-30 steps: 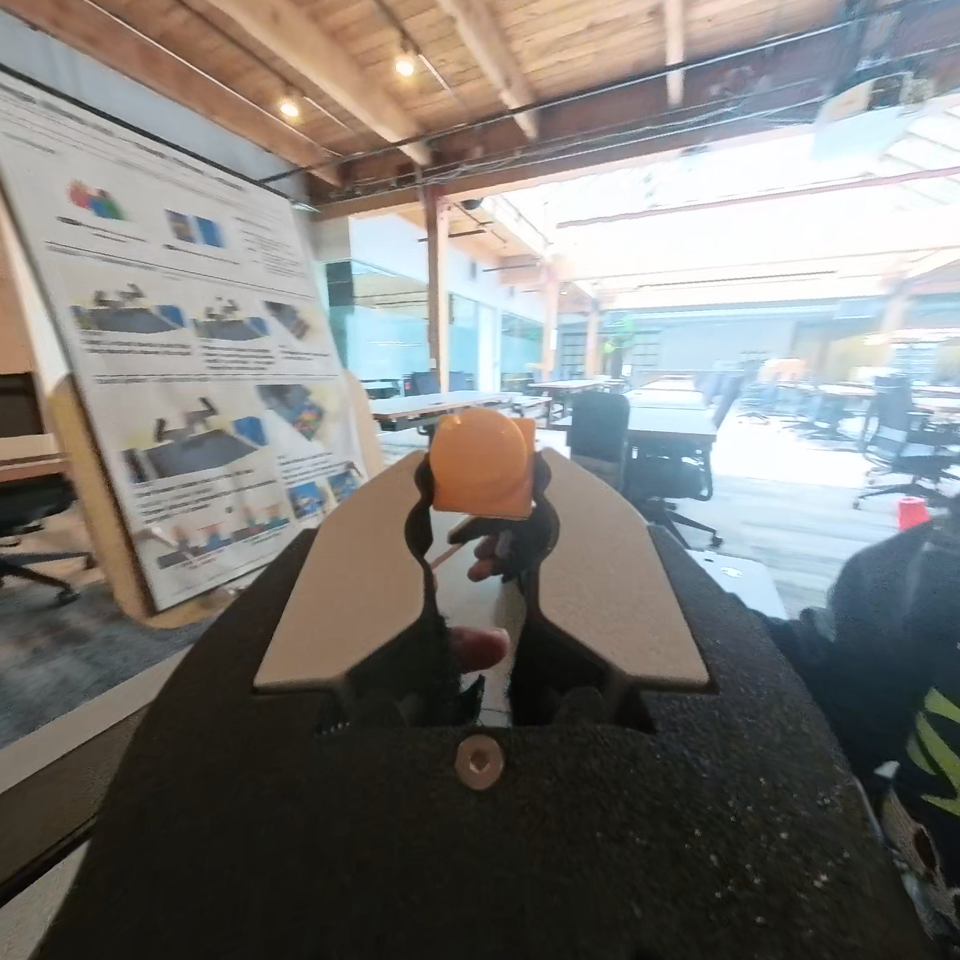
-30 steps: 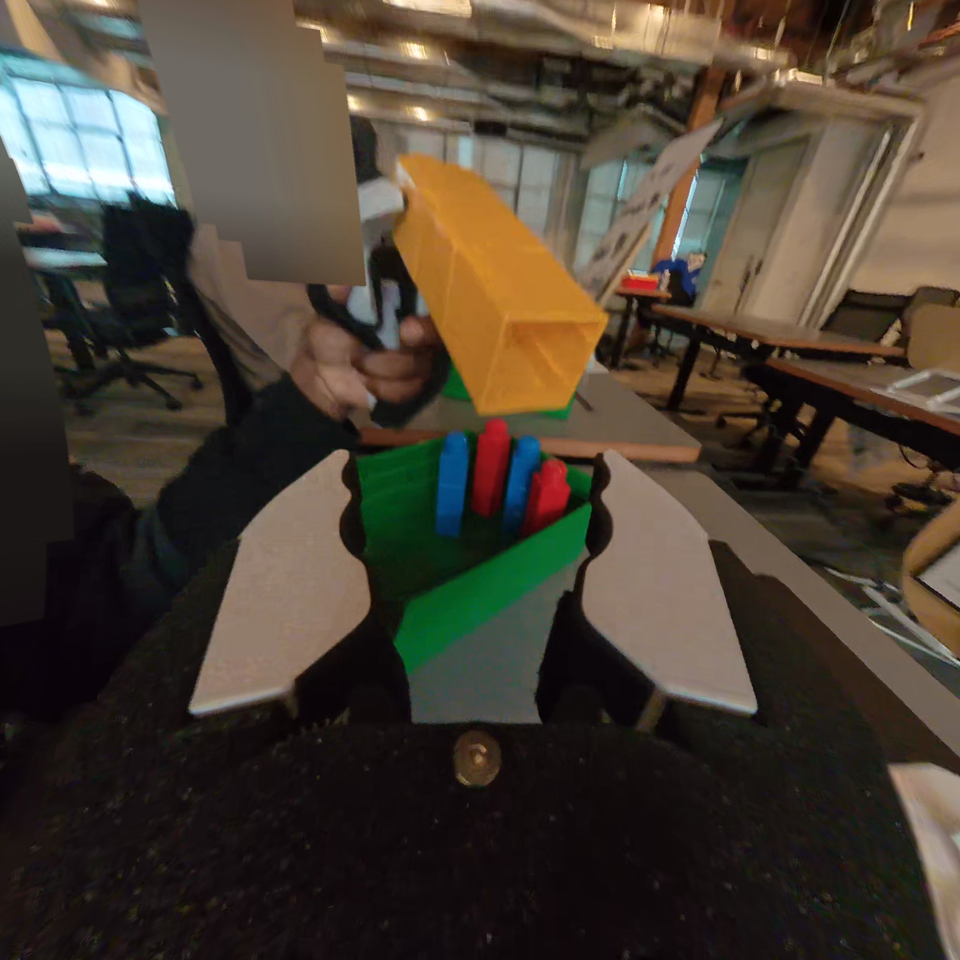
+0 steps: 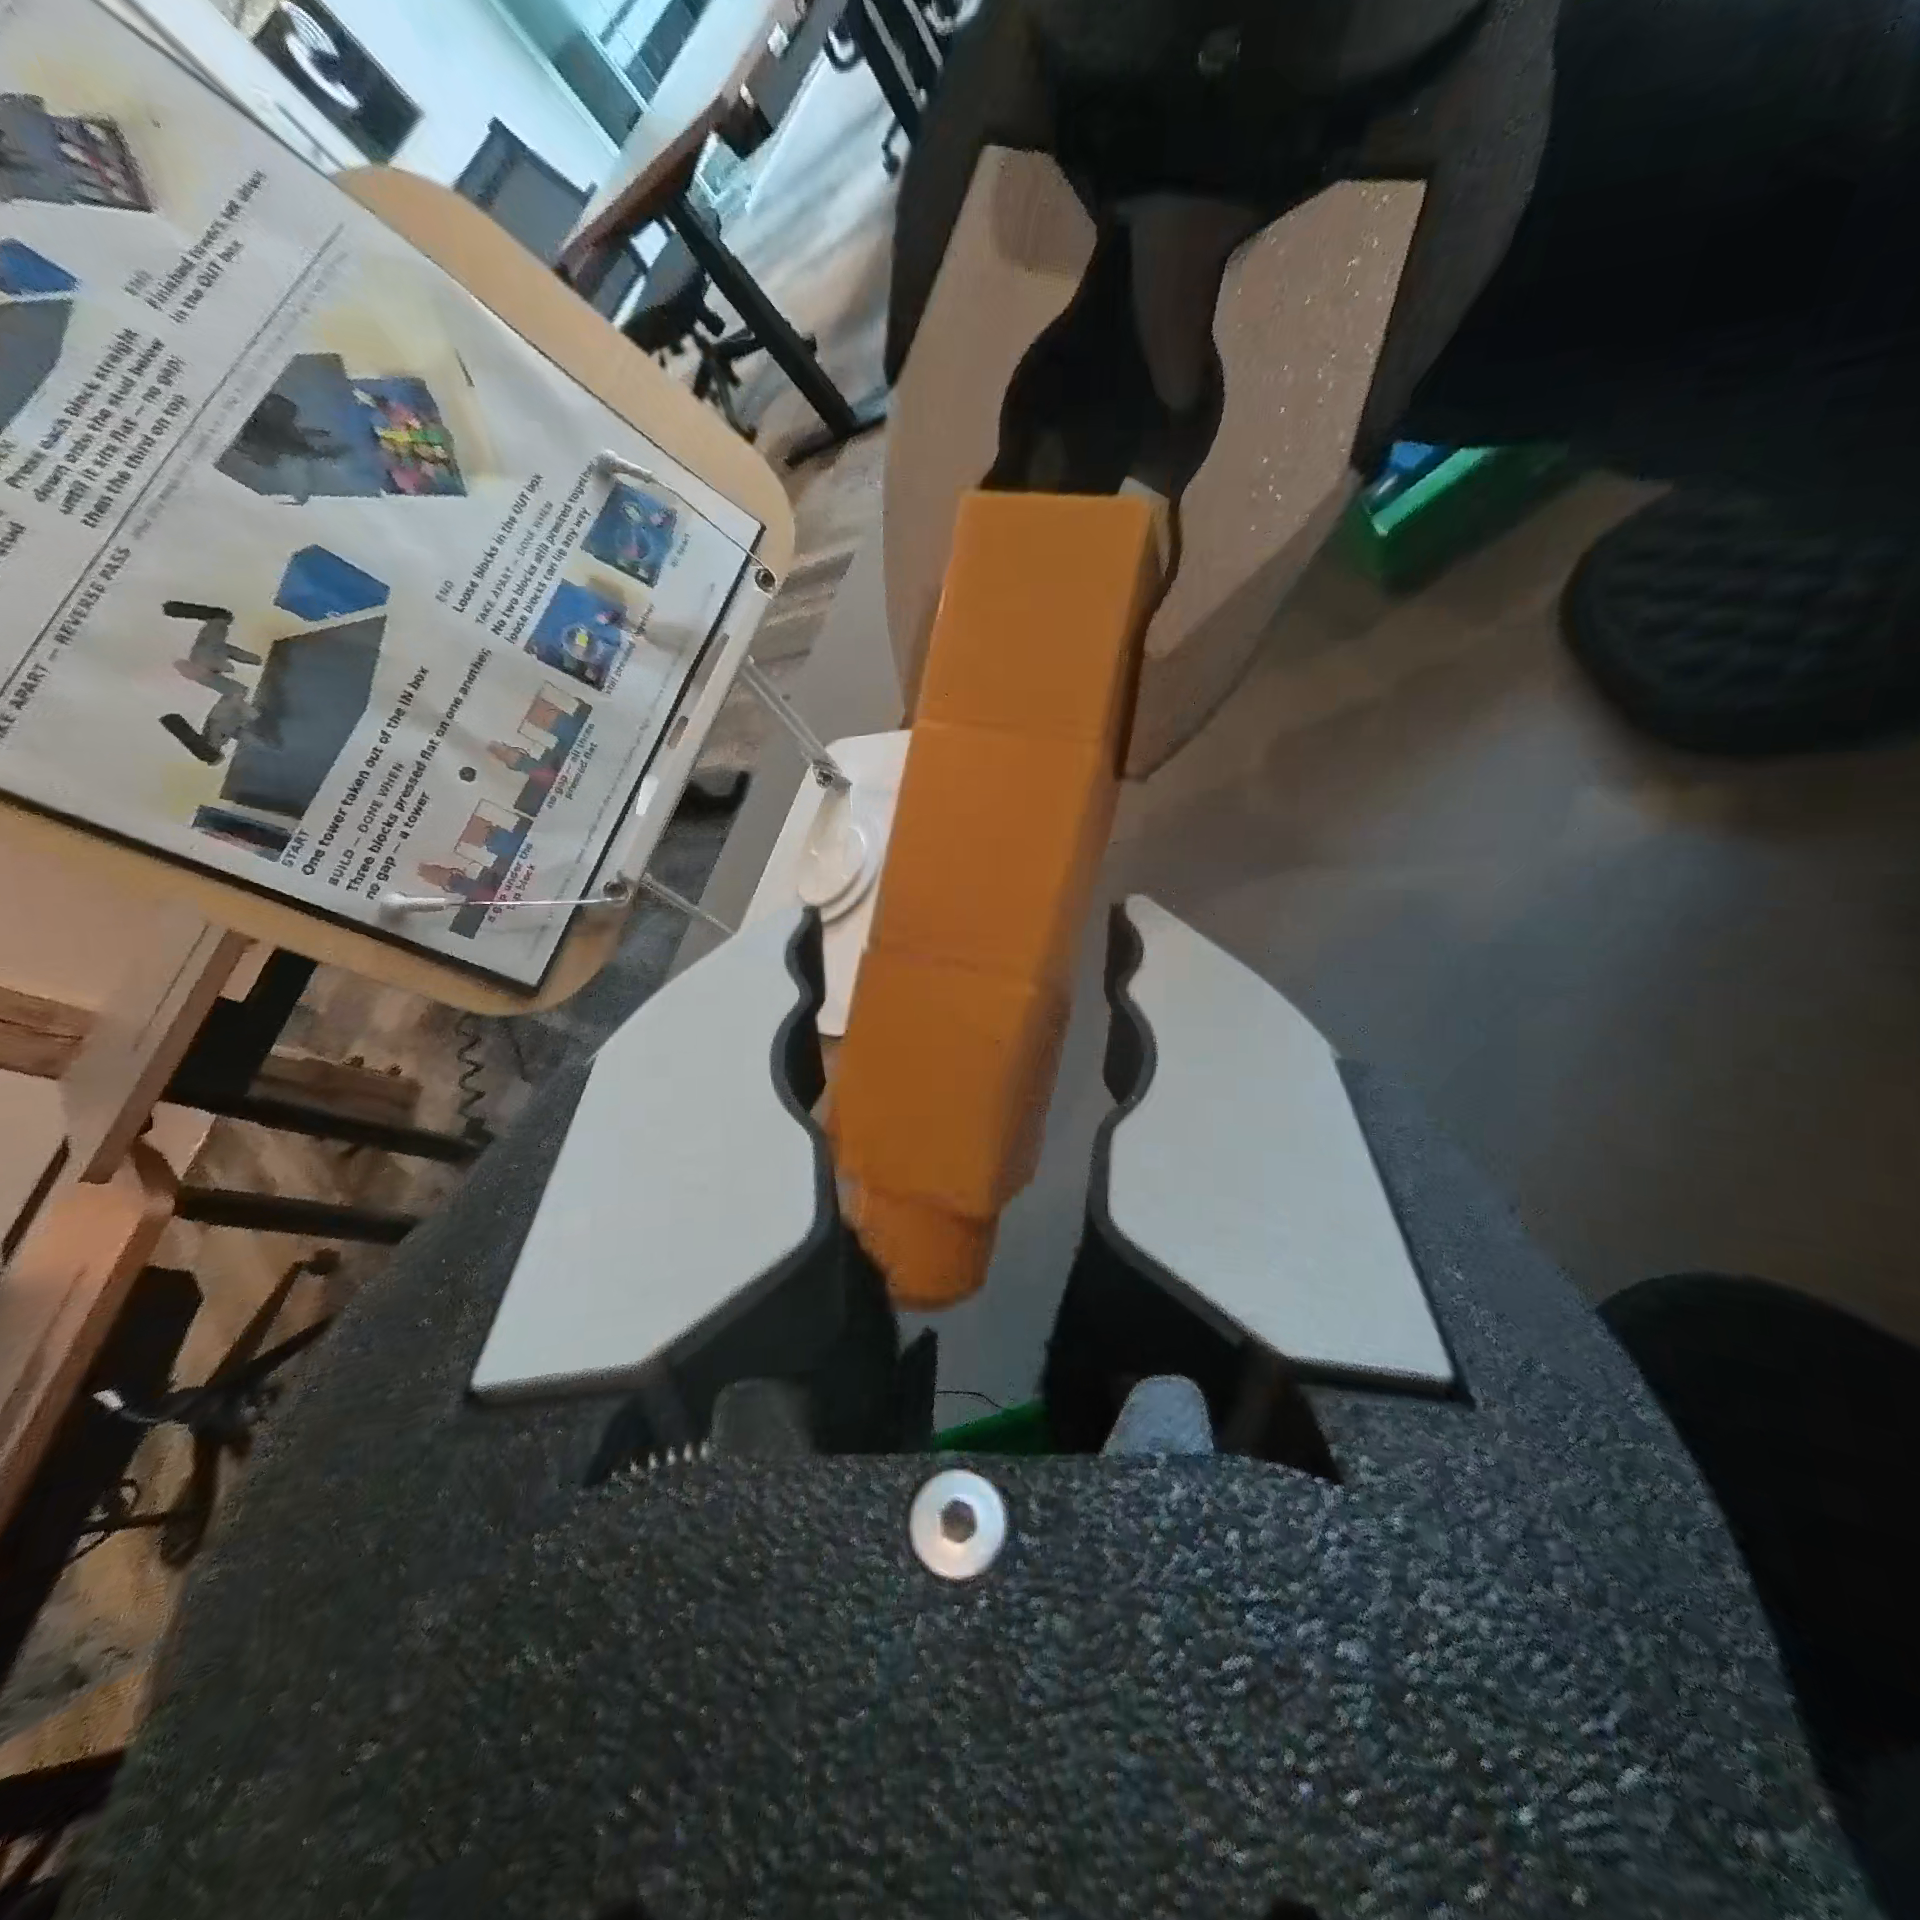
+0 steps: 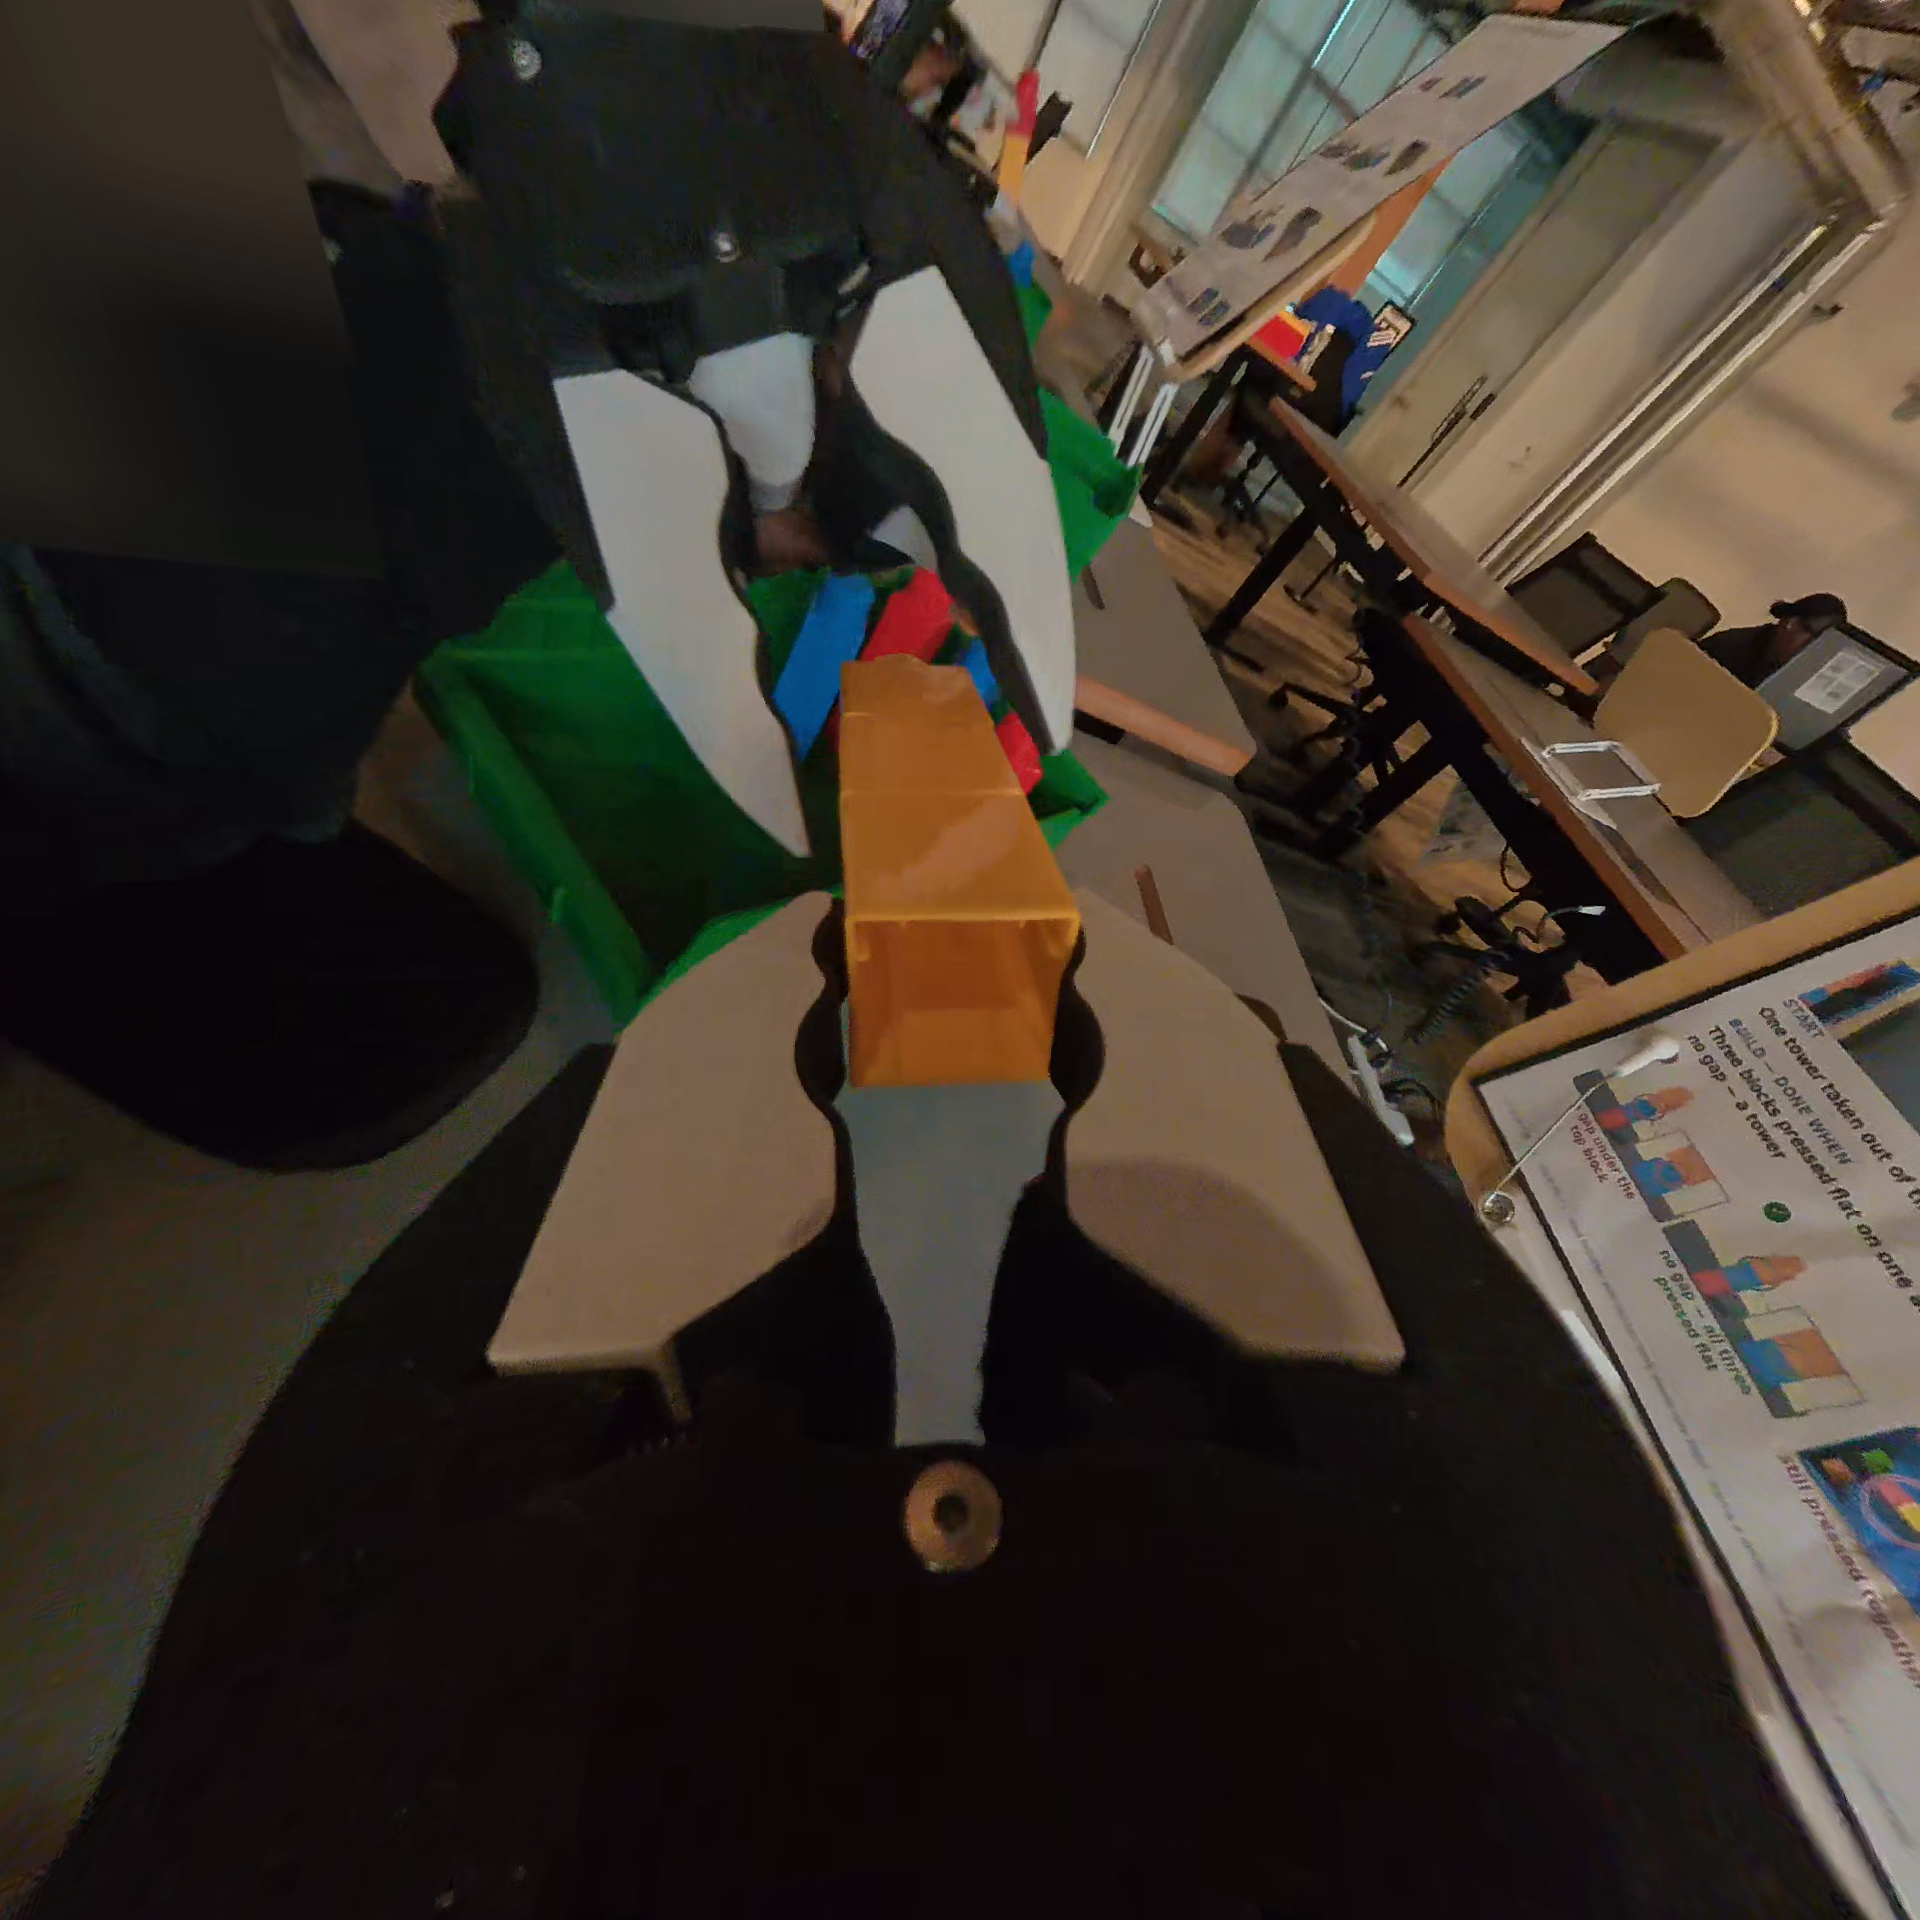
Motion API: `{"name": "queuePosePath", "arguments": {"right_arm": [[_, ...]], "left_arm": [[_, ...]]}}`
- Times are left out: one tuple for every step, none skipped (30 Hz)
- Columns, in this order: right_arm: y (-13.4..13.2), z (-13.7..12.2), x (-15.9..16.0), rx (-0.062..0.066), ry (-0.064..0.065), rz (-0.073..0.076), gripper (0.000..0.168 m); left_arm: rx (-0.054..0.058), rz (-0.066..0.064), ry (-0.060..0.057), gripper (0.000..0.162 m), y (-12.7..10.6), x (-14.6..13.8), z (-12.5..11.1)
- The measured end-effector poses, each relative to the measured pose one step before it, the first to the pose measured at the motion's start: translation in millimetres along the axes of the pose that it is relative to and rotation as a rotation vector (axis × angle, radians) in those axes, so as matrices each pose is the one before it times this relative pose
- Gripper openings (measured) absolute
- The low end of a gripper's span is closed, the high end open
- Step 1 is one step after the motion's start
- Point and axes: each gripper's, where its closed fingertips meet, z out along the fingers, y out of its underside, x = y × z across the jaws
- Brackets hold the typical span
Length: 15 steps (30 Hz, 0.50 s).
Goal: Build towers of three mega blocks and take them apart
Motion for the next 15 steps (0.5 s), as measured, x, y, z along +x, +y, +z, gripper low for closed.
{"name": "queuePosePath", "arguments": {"right_arm": [[-0.03, 1.45, -2.44, -0.0072, -0.0077, -0.0106, 0.037], [-0.45, 1.38, -2.15, -0.0032, -0.0072, -0.0066, 0.037], [-0.08, 1.43, -1.50, -0.0048, -0.0044, -0.0052, 0.037], [-0.08, 0.97, -1.37, -0.0041, -0.0042, -0.0049, 0.037], [-0.47, 0.48, -0.93, 0.0000, -0.0032, -0.0031, 0.037], [0.03, 0.23, -0.25, -0.0017, -0.0003, -0.0016, 0.037], [0.82, 0.07, -0.62, -0.0046, -0.0040, -0.0017, 0.037], [0.21, -0.12, -0.58, -0.0008, -0.0046, -0.0011, 0.037], [-0.04, -0.17, -0.52, 0.0002, -0.0034, -0.0007, 0.037], [-0.22, -0.07, -0.82, -0.0002, -0.0043, -0.0025, 0.037], [0.25, -0.04, -0.05, -0.0025, 0.0026, -0.0038, 0.036], [-0.03, 0.28, -0.25, -0.0009, -0.0007, -0.0012, 0.036], [-1.61, 0.40, -1.96, 0.0103, -0.0124, 0.0019, 0.036], [-2.42, 0.52, -1.95, 0.0145, -0.0107, -0.0001, 0.036], [-1.22, 0.59, -1.38, 0.0046, -0.0046, -0.0048, 0.036]], "left_arm": [[-0.0138, 0.0155, 0.0010, 0.050, -0.31, 1.49, 3.88], [-0.0093, 0.0170, 0.0043, 0.050, -0.63, 1.90, 3.35], [-0.0075, 0.0171, 0.0090, 0.048, -0.12, 2.54, 2.94], [-0.0117, 0.0141, 0.0122, 0.045, 0.99, 2.96, 2.31], [-0.0148, 0.0118, 0.0100, 0.043, 2.08, 2.13, 1.84], [-0.0098, 0.0085, 0.0065, 0.042, 1.75, 1.40, 1.22], [-0.0013, 0.0053, 0.0072, 0.041, 0.54, 1.09, 0.62], [0.0036, 0.0030, 0.0081, 0.041, 0.07, 1.08, 0.27], [0.0044, 0.0019, 0.0073, 0.041, -0.14, 0.73, 0.04], [0.0040, 0.0035, 0.0066, 0.041, -0.28, 0.91, -0.01], [0.0032, 0.0030, 0.0013, 0.041, -0.04, 0.35, 0.27], [-0.0035, 0.0011, -0.0022, 0.041, 0.93, -0.09, 0.64], [-0.0184, 0.0034, 0.0004, 0.044, 3.06, 0.40, 1.20], [-0.0300, 0.0088, 0.0033, 0.044, 5.03, 1.08, 2.06], [-0.0263, 0.0136, 0.0048, 0.043, 4.52, 1.13, 2.57]]}}
